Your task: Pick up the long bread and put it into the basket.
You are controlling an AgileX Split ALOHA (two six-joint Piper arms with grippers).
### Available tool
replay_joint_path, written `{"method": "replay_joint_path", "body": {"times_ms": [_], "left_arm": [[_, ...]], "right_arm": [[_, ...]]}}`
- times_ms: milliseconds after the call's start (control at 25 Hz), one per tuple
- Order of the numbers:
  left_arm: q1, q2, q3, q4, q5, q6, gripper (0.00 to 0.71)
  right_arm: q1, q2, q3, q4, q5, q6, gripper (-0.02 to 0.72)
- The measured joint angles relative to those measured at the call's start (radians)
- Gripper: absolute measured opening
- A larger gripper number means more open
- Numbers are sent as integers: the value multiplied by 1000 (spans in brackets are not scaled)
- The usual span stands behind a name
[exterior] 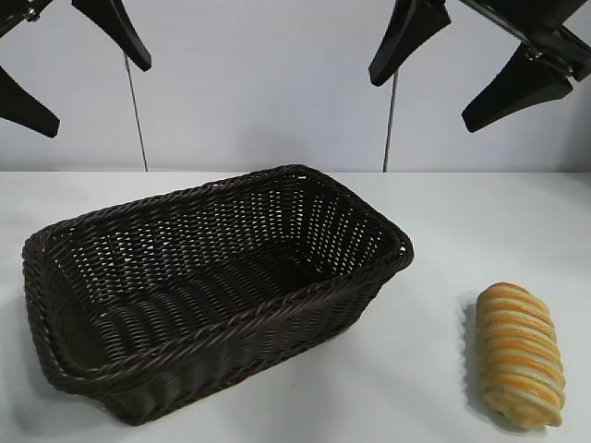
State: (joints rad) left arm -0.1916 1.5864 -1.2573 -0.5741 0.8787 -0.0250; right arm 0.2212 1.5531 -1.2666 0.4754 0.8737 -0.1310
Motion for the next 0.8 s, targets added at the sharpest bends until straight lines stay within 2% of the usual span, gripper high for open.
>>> {"method": "replay_joint_path", "body": {"times_ms": [800], "left_arm": [[0, 0, 0, -1, -23, 0, 682]], "right_arm": [[0, 0, 0, 0, 1, 0, 695]]}}
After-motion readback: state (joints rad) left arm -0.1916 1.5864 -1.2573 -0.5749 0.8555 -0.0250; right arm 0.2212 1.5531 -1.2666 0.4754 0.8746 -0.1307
